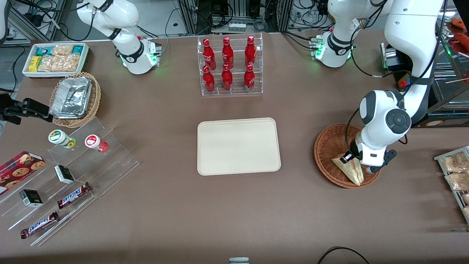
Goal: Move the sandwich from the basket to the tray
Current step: 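Descend the left gripper onto the sandwich and close its fingers on it, then lift the sandwich with the left gripper and carry it over the cream tray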
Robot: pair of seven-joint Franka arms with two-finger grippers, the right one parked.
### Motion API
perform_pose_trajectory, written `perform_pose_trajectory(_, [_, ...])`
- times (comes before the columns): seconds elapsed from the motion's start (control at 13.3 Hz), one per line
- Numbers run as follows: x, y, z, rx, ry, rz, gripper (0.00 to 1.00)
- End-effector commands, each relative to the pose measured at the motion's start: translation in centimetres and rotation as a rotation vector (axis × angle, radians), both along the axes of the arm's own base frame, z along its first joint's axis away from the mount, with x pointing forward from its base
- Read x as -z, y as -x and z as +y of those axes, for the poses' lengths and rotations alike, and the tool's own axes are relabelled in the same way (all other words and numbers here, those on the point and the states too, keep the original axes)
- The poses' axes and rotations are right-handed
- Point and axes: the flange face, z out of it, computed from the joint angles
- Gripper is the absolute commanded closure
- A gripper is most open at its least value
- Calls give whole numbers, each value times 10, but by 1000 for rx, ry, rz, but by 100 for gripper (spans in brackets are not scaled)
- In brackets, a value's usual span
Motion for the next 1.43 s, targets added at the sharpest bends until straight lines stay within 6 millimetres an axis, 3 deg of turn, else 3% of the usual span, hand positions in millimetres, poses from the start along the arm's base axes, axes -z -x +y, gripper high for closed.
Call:
perform_pose_trajectory(0.0, [-11, -11, -3, 2, -7, -19, 100])
perform_pose_trajectory(0.15, [-22, -13, -7, 9, -12, 16, 100])
perform_pose_trajectory(0.38, [-56, -10, -28, 86, -69, 37, 100])
perform_pose_trajectory(0.6, [-97, -17, -70, 152, -77, 74, 100])
perform_pose_trajectory(0.82, [-133, -12, -150, 252, -55, 74, 100])
perform_pose_trajectory(0.9, [-132, -9, -176, 293, -50, 68, 100])
perform_pose_trajectory(1.12, [-116, 18, -280, 426, -15, 78, 100])
perform_pose_trajectory(1.35, [-89, 42, -358, 441, 11, 98, 100])
